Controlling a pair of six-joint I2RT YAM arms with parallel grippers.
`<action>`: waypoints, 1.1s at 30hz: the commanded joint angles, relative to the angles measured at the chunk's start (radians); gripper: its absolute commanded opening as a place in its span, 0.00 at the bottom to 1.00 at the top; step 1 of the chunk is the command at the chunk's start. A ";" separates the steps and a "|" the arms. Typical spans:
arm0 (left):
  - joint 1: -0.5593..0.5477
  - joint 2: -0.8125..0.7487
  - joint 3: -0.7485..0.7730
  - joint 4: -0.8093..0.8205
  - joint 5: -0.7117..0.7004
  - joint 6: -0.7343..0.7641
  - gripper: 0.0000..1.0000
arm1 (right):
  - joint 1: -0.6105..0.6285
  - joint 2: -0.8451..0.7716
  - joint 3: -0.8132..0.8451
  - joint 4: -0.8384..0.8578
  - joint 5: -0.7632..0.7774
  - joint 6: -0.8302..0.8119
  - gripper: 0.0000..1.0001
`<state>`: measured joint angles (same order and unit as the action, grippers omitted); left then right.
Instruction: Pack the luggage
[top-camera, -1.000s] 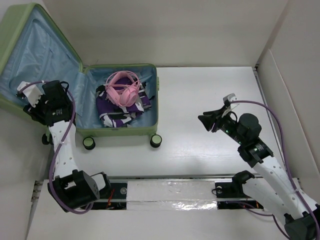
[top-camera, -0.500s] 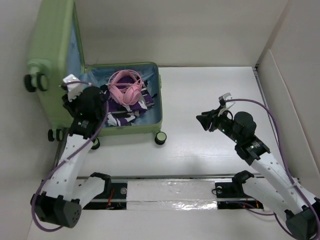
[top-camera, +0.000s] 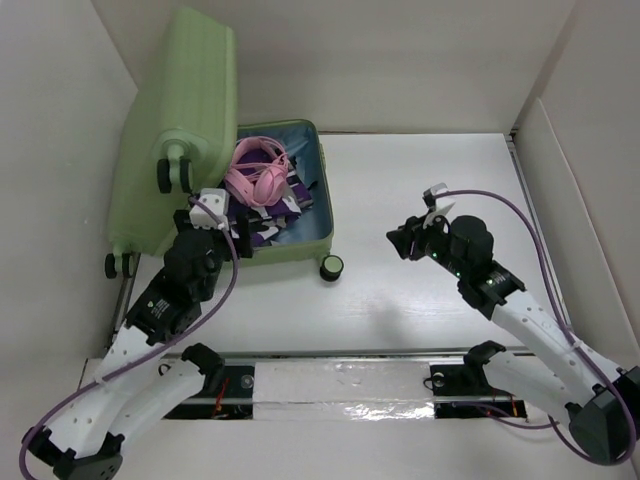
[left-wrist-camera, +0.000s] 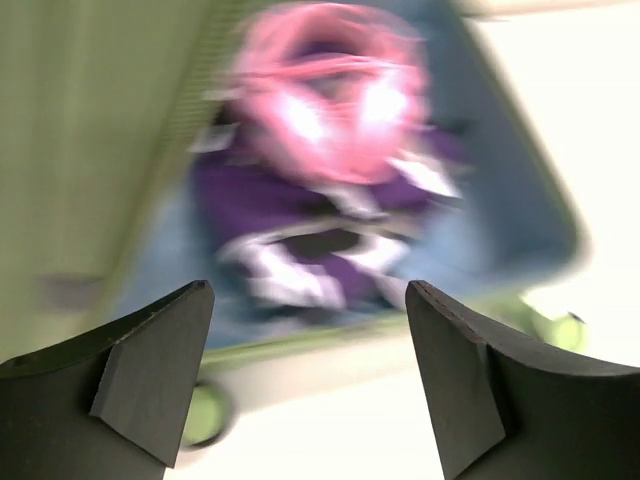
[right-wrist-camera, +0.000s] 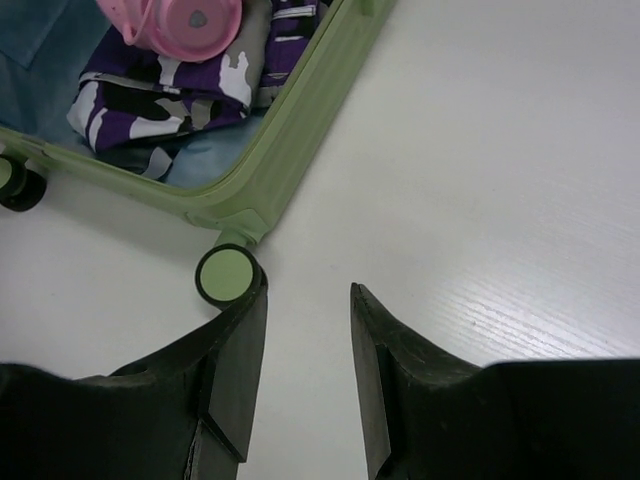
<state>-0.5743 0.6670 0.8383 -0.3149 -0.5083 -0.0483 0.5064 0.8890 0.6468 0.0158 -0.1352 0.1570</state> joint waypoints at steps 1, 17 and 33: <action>-0.012 0.067 0.051 0.011 0.484 0.030 0.76 | 0.011 0.022 0.054 0.056 0.031 -0.008 0.45; -0.279 0.553 0.478 -0.041 1.196 0.096 0.56 | 0.020 -0.027 0.021 0.069 0.129 0.001 0.38; 0.751 0.466 0.368 0.203 0.280 -0.441 0.38 | 0.029 -0.002 0.016 0.073 0.167 -0.004 0.00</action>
<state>0.1459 1.1011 1.2507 -0.1360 -0.1131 -0.4271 0.5255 0.8886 0.6571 0.0307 0.0113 0.1612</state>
